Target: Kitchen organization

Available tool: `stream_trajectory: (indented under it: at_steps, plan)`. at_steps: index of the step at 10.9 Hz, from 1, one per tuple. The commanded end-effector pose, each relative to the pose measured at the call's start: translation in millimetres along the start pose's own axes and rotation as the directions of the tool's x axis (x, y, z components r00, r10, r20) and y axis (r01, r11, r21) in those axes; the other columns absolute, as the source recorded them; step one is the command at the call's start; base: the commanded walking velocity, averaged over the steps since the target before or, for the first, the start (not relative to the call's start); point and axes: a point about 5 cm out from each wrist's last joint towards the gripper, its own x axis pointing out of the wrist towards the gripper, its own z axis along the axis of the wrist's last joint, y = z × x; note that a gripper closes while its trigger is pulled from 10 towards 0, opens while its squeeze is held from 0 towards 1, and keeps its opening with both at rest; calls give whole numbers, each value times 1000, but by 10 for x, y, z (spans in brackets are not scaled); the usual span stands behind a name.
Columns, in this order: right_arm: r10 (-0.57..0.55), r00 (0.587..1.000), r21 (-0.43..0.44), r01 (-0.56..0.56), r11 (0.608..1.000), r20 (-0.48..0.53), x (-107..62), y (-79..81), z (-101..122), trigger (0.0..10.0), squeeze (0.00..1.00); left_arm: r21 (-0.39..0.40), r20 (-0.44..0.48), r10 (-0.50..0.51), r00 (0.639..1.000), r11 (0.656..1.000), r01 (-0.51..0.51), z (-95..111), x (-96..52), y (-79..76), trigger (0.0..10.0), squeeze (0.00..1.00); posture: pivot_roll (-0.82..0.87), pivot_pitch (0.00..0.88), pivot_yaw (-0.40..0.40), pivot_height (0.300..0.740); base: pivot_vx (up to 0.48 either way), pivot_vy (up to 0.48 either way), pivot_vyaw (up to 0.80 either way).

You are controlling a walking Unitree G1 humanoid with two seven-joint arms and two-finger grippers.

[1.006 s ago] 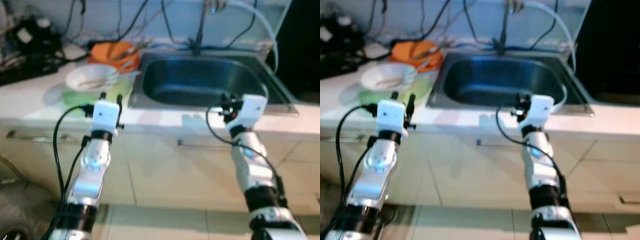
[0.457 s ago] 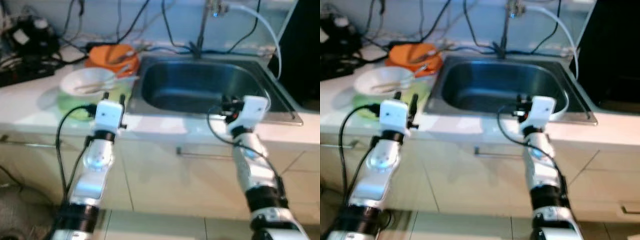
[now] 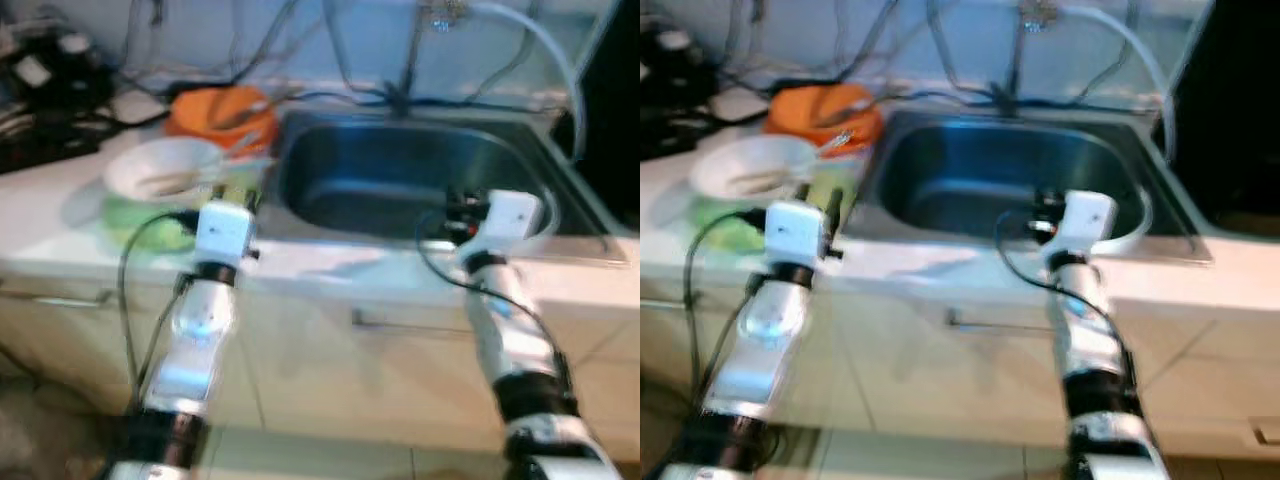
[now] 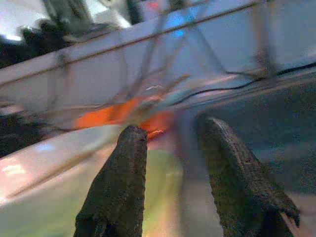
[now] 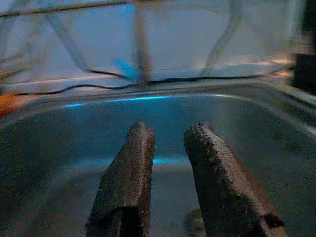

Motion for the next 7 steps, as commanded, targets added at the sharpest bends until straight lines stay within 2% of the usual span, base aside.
stream_trajectory:
  at_steps: [1,6,7]
  plan:
    - [19,1000,10,-19,1000,19,31,77,47,10000,0,16,11,2,1000,1000,-2,19,9,64,10000,0,139,47,-8,740,322,0,0]
    - [19,1000,13,-20,1000,16,27,87,29,10000,0,17,27,-17,999,1000,17,54,3,34,10000,0,141,48,-7,740,321,0,0]
    - [20,1000,15,-20,1000,14,25,92,22,10000,0,19,42,-26,999,999,26,74,-5,26,10000,0,142,49,-7,740,0,0,0]
